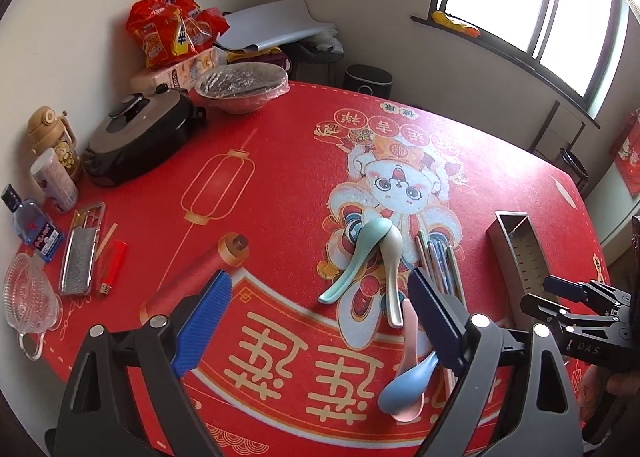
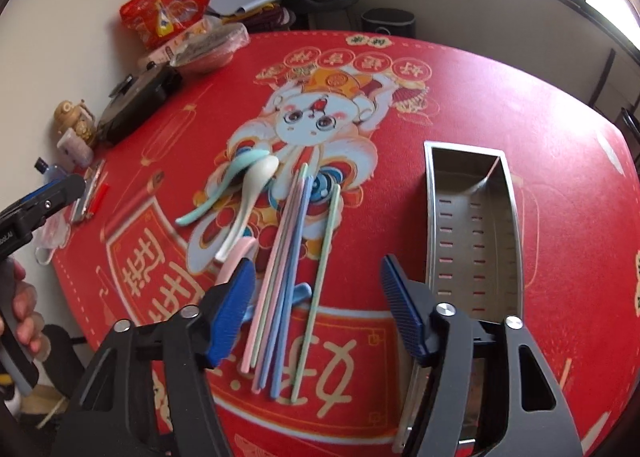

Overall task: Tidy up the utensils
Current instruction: 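Move both tools forward toward the row of spoons and chopsticks, then close the right tool on a pale green chopstick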

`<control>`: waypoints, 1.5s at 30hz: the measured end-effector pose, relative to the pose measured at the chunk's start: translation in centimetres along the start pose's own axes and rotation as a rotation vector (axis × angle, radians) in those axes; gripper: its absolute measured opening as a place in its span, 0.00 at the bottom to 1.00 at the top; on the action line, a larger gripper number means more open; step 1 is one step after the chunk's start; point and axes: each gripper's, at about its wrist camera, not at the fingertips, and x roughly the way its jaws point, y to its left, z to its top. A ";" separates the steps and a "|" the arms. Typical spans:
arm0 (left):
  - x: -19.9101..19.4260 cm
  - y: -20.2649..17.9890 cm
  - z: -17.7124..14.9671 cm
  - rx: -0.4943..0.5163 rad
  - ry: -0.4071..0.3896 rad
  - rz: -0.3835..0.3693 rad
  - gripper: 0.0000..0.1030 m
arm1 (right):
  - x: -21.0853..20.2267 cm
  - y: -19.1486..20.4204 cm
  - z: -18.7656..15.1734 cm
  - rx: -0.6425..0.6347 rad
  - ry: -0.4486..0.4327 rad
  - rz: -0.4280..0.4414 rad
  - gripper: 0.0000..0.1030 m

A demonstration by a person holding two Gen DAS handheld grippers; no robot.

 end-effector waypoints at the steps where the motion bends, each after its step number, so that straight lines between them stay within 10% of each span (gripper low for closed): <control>1: 0.3 0.4 -0.2 -0.002 0.004 -0.013 0.81 | 0.6 -0.1 -0.3 0.010 0.019 -0.005 0.58; 11: 2.2 1.8 -1.7 -0.010 0.015 -0.132 0.59 | 6.3 0.3 -0.3 0.021 0.108 -0.037 0.22; 45: 3.7 -0.7 -2.6 -0.004 0.066 -0.189 0.58 | 8.0 0.4 -5.3 0.014 0.181 -0.065 0.07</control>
